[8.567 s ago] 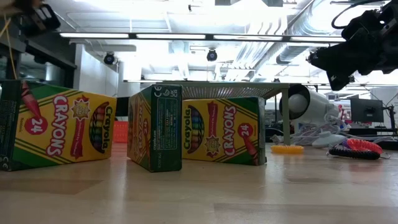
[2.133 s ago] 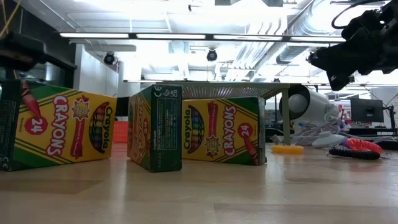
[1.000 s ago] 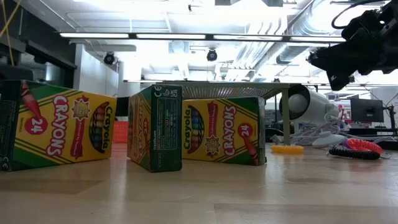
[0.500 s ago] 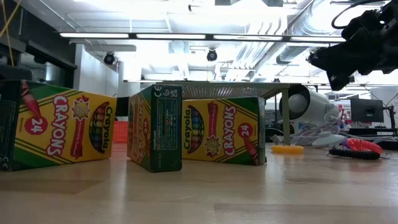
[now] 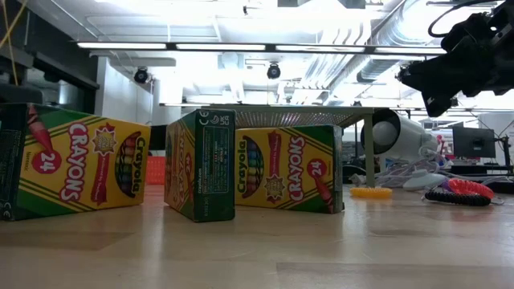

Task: Pick & Place Office Desk Supplies
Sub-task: Put the blue rubber band into the orange bin on the shelf

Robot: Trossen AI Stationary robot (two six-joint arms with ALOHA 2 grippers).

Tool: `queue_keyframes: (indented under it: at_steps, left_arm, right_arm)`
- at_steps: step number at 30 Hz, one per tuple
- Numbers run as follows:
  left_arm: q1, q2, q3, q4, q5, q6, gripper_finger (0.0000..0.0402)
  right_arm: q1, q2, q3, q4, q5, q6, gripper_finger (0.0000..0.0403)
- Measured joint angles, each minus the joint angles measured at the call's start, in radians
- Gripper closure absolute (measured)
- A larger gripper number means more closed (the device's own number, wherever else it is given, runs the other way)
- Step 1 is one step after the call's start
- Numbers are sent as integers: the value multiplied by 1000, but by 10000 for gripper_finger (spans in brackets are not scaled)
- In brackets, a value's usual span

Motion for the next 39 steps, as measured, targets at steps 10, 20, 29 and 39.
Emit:
queue_keyframes:
  at_steps: [10,20,29,39]
  left_arm:
    - [-1,-50,0,-1,46,-2,400]
    - [0,-187,0,-39,49,-4,401]
    - [0,-306,0,-69,87,-4,401]
    - [0,-410,0,-69,98,-4,401]
  right_arm:
    - [0,0,0,0,0,0,313]
    - [0,0,0,0,0,0,313]
    - [0,0,0,0,0,0,313]
    - [0,0,0,0,0,0,313]
